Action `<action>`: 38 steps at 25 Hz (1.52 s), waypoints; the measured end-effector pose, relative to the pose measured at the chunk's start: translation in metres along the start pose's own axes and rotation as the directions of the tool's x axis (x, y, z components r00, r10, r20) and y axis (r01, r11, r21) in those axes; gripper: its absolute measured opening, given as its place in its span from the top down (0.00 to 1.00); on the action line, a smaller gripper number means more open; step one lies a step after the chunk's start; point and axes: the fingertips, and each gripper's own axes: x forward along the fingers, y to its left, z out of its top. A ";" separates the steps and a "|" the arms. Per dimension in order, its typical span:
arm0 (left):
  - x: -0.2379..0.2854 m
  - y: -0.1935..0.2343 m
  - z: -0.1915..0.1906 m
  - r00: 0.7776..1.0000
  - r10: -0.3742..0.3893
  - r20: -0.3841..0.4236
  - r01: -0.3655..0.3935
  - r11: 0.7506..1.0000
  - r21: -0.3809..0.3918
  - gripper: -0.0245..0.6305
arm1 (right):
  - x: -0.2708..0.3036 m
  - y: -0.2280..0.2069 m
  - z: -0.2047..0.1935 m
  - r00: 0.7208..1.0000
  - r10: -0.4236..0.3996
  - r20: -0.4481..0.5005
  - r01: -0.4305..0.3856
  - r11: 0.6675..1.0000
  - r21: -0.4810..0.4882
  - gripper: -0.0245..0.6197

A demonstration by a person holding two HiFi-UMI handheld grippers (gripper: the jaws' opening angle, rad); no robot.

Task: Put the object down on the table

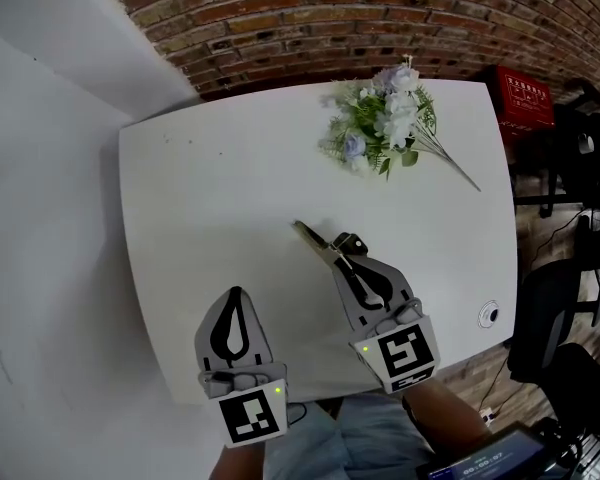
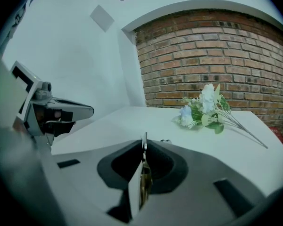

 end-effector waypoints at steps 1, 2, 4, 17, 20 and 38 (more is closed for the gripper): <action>0.001 0.000 -0.001 1.000 -0.002 -0.002 0.002 1.000 0.000 0.95 | 0.000 0.000 -0.001 1.000 -0.002 -0.002 0.002 1.000 0.000 0.91; 0.001 -0.001 -0.001 1.000 -0.005 -0.005 0.005 1.000 0.000 0.95 | 0.000 -0.001 -0.003 1.000 -0.004 -0.003 0.004 1.000 0.002 0.91; 0.002 -0.002 -0.002 1.000 -0.010 -0.008 0.010 1.000 0.004 0.95 | 0.000 -0.002 -0.004 1.000 -0.008 -0.004 0.008 1.000 0.005 0.91; 0.008 -0.002 -0.006 1.000 -0.017 -0.021 0.017 1.000 0.006 0.95 | 0.004 -0.010 -0.006 1.000 -0.027 -0.003 0.027 1.000 0.009 0.87; 0.010 -0.001 -0.006 1.000 -0.017 -0.020 0.017 1.000 0.006 0.95 | 0.006 -0.011 -0.006 1.000 -0.027 -0.003 0.027 1.000 0.010 0.86; 0.019 -0.001 -0.010 0.999 -0.022 -0.036 0.022 1.000 0.007 0.95 | 0.014 -0.023 -0.015 1.000 -0.023 0.012 0.023 1.000 -0.001 0.81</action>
